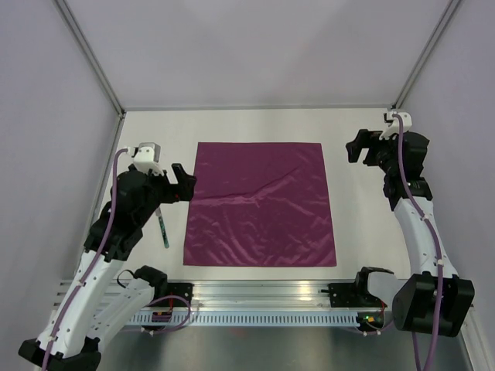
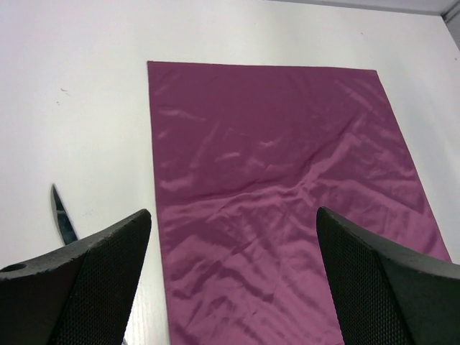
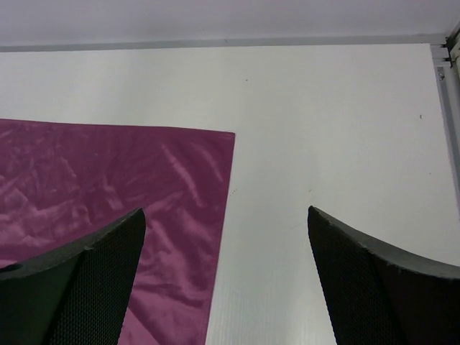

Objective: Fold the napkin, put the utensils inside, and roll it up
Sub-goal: Fold the napkin

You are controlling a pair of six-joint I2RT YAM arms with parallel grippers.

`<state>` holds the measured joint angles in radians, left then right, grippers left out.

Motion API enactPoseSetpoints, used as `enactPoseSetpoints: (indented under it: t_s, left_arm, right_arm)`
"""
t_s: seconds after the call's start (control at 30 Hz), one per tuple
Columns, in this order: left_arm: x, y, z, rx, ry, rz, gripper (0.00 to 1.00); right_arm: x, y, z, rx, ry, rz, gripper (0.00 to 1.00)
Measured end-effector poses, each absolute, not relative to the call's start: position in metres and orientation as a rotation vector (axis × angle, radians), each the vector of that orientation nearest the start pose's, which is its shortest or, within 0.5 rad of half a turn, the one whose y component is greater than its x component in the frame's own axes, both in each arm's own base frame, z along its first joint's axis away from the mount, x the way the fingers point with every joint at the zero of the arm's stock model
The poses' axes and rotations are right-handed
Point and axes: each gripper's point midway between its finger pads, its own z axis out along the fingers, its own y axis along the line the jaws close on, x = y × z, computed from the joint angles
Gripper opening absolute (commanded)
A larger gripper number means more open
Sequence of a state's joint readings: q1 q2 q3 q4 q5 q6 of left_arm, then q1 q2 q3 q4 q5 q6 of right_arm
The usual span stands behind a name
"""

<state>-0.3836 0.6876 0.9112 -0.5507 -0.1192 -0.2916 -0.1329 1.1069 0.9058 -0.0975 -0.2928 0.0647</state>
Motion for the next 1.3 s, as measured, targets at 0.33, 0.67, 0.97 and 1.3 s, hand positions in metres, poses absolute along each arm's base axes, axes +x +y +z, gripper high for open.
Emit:
enactPoseSetpoints:
  t_s: [0.33,0.67,0.97,1.3]
  left_arm:
    - [0.252,-0.182,0.261,0.235,1.975,-0.468,1.0]
    - [0.221,-0.372,0.164,0.672,2.017,-0.481,0.97]
    - [0.155,-0.496,0.082,0.995,1.957,-0.471,0.79]
    - [0.123,-0.535,0.063,1.073,1.928,-0.549,0.67]
  right_arm:
    - [0.37,0.015,0.246,-0.096,1.898,0.296,0.98]
    - [0.394,0.014,0.296,-0.119,1.909,0.305,0.98]
    - [0.393,0.015,0.288,-0.098,1.956,0.325,0.97]
    - [0.394,0.014,0.283,-0.089,1.967,0.327,0.97]
